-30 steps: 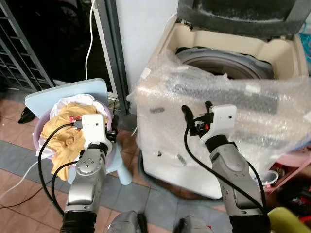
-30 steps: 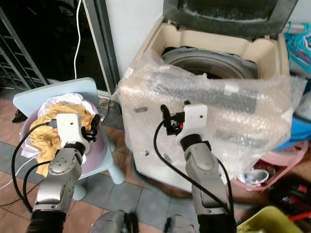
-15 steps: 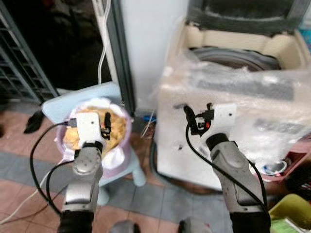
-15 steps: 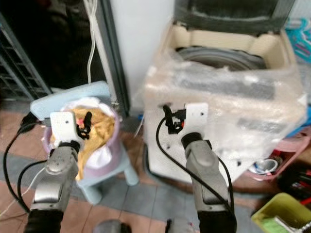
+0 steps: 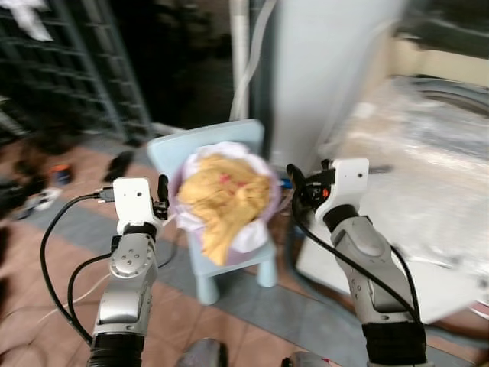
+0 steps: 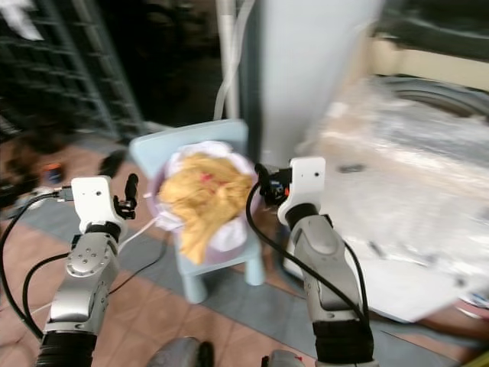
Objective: Clothes washing
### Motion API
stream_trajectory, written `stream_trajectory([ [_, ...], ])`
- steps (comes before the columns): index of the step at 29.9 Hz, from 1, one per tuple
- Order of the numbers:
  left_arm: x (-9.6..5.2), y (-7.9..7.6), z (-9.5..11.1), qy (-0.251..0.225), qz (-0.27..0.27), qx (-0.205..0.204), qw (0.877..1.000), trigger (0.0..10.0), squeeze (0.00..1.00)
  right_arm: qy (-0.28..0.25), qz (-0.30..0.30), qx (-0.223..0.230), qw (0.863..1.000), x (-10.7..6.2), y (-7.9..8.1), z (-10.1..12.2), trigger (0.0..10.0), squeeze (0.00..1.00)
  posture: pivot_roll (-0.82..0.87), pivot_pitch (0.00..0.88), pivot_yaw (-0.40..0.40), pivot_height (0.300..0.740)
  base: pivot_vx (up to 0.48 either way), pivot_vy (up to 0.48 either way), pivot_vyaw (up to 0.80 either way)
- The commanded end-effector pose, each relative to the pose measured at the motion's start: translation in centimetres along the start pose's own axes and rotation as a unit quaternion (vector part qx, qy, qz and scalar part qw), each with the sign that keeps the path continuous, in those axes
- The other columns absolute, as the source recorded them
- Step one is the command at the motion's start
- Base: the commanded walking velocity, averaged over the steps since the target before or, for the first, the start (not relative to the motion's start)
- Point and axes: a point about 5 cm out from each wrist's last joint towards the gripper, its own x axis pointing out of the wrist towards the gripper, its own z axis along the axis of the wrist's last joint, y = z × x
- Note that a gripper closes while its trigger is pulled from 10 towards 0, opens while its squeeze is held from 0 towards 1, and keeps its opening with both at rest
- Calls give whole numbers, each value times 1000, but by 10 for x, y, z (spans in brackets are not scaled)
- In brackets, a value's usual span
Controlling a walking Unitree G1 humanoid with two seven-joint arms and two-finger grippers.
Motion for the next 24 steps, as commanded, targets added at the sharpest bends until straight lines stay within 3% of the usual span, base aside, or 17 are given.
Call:
stream_trajectory([
  [1,1,0,3,-6,-5,-1,1000,10000,0,-8,7,-2,1000,3,0,3,10000,0,-9,58,62,740,364,0,0],
  [11,-1,-1,0,3,-5,-7,1000,10000,0,9,39,-11,999,8,9,-2,10000,0,-9,69,58,740,418,0,0],
  [16,-1,-1,-1,5,-6,-6,1000,10000,0,2,57,-35,998,10,16,1,10000,0,-10,72,57,740,434,0,0],
  [17,-1,-1,-1,6,-6,-6,1000,10000,0,3,56,-59,997,11,17,-1,10000,0,-10,73,55,740,439,0,0],
  [20,-2,-1,-2,9,-7,-8,1000,10000,0,8,62,-55,997,10,17,-4,10000,0,-7,75,52,740,434,0,0],
  [24,-3,-1,-2,11,-2,-7,1000,10000,0,19,73,-66,995,9,19,-8,10000,0,-3,81,48,740,0,0,0],
])
